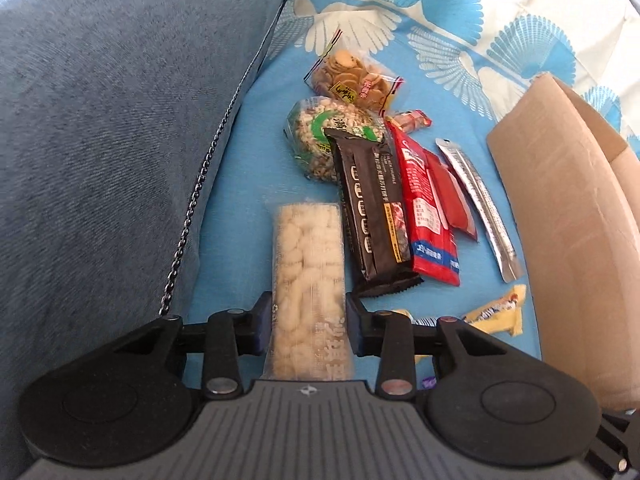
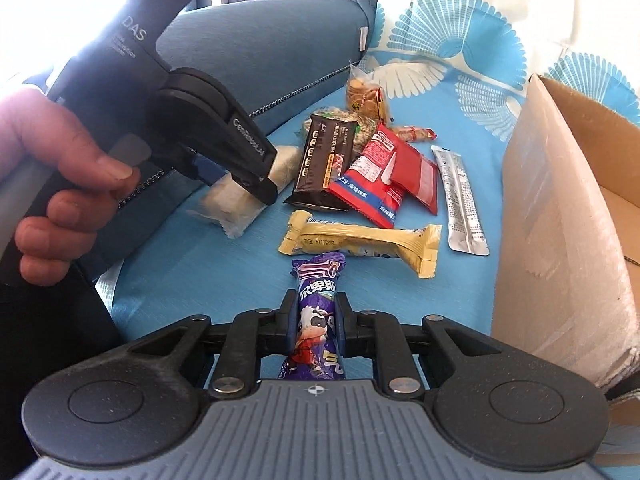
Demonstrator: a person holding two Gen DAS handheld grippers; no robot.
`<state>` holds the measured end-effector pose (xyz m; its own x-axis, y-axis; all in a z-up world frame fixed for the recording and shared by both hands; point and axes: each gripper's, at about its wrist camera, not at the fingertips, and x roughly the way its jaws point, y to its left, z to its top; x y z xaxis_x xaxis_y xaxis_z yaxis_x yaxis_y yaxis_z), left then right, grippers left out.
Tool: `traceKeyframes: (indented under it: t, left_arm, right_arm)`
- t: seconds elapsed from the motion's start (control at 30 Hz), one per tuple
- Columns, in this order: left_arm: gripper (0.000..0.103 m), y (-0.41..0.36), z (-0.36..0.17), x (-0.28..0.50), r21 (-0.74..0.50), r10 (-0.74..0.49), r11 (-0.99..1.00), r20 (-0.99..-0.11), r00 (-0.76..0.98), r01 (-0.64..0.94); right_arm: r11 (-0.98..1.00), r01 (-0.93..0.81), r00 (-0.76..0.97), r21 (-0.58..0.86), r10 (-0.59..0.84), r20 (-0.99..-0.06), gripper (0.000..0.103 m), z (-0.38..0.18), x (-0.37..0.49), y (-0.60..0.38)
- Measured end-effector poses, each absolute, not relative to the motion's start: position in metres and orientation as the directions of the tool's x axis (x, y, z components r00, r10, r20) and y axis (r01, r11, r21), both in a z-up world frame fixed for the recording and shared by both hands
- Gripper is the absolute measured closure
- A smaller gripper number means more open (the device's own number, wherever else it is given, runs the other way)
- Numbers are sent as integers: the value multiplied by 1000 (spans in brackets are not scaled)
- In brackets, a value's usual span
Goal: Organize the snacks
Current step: 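Grasp the purple candy bar with the right tool while the left tool grasps the clear cracker pack, then lift the purple candy bar with the right tool while the left tool lifts the cracker pack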
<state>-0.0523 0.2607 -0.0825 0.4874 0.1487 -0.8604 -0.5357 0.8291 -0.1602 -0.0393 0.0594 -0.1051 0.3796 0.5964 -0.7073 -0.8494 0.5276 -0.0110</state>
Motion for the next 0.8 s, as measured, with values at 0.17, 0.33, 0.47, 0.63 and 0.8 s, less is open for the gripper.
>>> traceKeyframes:
  t: [0.17,0.33,0.47,0.63,0.8]
  left_arm:
    - [63,253,-70,-65,-150,173,836,-841,512,-529]
    - [63,256,-66,-71,-183,141,824,-850,507,-536]
    - [60,257,-72,-66,-178,121,822,-874,471,-542]
    - [58,252,-78,-58,-145,127,836,-888,442,-530]
    - [54,249,-84,-52,-119,125,850,-900,417,-513]
  right_arm:
    - [566,-824,395,-5,567,-723,83,-105,-34,56]
    - [596,-802,367,37,540,-758,78,-110,-26,50]
    - [601,-798,367,36,533,-763,72,-111,-25,49]
    - [597,-801,362,37,532,-765,71,-112,-26,49]
    - [597,-802,361,30,523,-772,71,-114,-26,50]
